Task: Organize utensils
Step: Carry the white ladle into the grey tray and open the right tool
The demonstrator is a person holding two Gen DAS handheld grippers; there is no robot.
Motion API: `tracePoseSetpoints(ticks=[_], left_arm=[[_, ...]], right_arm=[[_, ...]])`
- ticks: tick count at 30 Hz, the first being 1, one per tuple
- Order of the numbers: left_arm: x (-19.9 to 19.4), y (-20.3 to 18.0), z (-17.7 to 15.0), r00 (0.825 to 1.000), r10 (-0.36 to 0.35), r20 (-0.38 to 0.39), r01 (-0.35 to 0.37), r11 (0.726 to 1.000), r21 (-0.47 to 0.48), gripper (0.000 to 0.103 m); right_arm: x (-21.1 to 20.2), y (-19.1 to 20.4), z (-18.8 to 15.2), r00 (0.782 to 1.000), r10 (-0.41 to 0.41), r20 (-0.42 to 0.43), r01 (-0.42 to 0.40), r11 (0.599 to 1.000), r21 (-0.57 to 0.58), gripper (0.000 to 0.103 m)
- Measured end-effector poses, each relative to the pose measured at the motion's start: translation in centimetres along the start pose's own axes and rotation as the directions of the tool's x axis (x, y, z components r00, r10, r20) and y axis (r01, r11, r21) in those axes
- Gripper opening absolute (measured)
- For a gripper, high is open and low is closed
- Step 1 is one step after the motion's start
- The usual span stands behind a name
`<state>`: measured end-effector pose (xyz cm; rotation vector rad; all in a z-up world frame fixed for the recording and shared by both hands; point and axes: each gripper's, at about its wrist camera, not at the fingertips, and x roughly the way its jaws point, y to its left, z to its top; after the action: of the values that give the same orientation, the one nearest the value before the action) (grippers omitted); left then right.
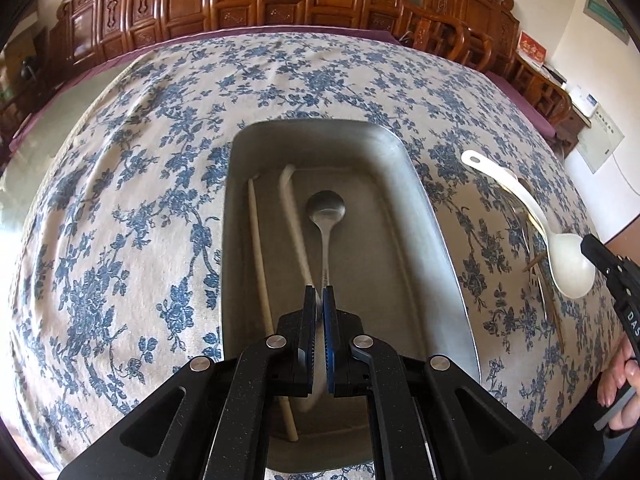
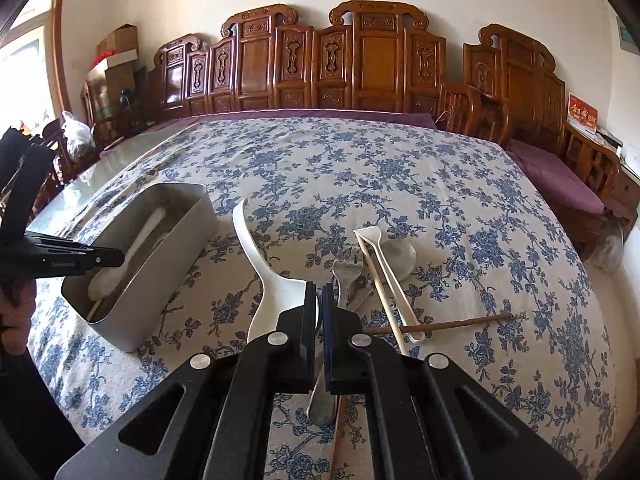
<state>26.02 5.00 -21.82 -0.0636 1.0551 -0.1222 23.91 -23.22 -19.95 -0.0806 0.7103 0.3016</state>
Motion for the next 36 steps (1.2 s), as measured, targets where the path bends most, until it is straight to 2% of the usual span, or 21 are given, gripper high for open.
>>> tracePoseSetpoints(ticks=[10, 17, 28, 36], left_arm=[[-2.5, 1.2, 0.8, 0.997, -0.019, 0.071, 0.020, 1.000, -0.017, 0.005], [-3.8, 2.2, 1.3, 0.994, -0.017, 0.110, 0.020, 1.000, -0.019, 0.005], [-5.6, 3.4, 1.7, 0.986, 0.007, 0.164, -0.007, 1.000, 0.001, 0.005], [-7.0, 4.5, 2.0, 0.979, 0.026, 0.200, -0.025, 1.000, -0.009, 0.005]], right_arm=[[-0.4, 2.3, 0.8, 1.000, 0.007, 0.005, -0.007, 1.000, -0.026, 0.004], [-0.3, 5.8, 2.5, 0.999, 0.051, 0.010, -0.051, 0.998, -0.029, 0.004], [2.2, 11.2, 4.4, 0.995, 0.093, -0.034, -0.095, 0.995, -0.043, 0.004], [4.1, 14.6, 4.8, 0.996, 0.066, -0.068, -0.070, 0.995, -0.064, 0.004]])
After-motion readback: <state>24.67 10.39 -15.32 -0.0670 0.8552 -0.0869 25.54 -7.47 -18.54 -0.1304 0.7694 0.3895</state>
